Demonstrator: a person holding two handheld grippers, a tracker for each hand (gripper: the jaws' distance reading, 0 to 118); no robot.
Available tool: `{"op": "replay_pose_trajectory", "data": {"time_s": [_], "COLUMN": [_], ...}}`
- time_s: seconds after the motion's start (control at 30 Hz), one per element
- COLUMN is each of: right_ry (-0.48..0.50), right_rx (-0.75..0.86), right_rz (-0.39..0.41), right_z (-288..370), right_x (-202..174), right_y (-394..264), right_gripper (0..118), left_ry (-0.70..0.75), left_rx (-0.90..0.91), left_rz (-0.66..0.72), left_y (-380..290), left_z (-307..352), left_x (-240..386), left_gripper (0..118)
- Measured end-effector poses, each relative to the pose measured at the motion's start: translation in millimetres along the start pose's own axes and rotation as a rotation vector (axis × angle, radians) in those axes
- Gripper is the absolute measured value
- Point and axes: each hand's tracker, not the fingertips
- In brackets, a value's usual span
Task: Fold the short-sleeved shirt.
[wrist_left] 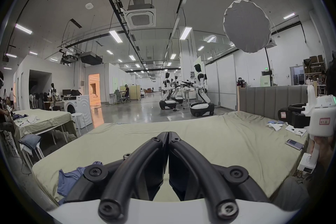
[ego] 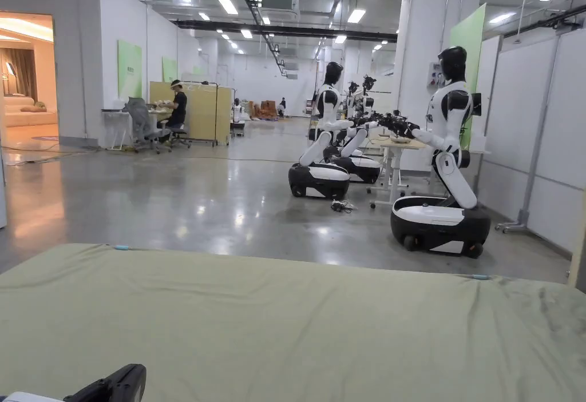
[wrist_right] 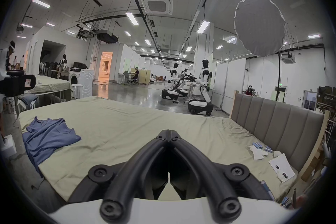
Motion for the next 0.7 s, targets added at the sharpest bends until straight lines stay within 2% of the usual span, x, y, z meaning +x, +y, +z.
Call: {"op": "replay_pose_trajectory", "data": {"time_s": [0.2,0.27,0.3,0.37,0.43,0.53,0.63,0.7], "right_ry": [0.001,0.005,-0.008,-0.017,-0.077,-0.066,0.024,0.055], "right_rx": [-0.049,-0.066,-0.064,-0.060,-0.043,0.001,0.055,0.040], "right_rz": [0.055,0.107,0.171,0.353,0.667,1.130,1.430,1.542], "right_z": [-4.9,-7.4,-8.1,-9.7,-11.0,-9.2,-1.6,-2.0], "right_x": [-4.3,-5.2,-6.5,-10.1,-19.3,-27.1,-31.5,-34.3], "right_y": [-9.9,-9.1,-7.8,-7.3,-12.6,-38.6,-70.3,-87.1], "right_gripper": [0,0,0,0,0,0,0,0], "left_ry": [0.004,0.018,0.035,0.040,0.046,0.029,-0.116,-0.120], "left_rx": [-0.005,-0.017,-0.018,-0.039,-0.063,-0.160,-0.282,-0.294], "left_rz": [-0.034,-0.094,-0.157,-0.314,-0.565,-0.962,-1.199,-1.391], "left_y": [1.8,1.8,1.7,0.2,-9.3,-38.6,-77.8,-106.9], "left_z": [0.4,-0.9,-1.8,-3.3,-4.0,-10.4,-13.9,-11.9], "left_x": [2.9,4.9,7.5,13.4,23.5,37.8,42.8,47.6], "left_gripper": [3,3,3,3,3,3,3,3]}}
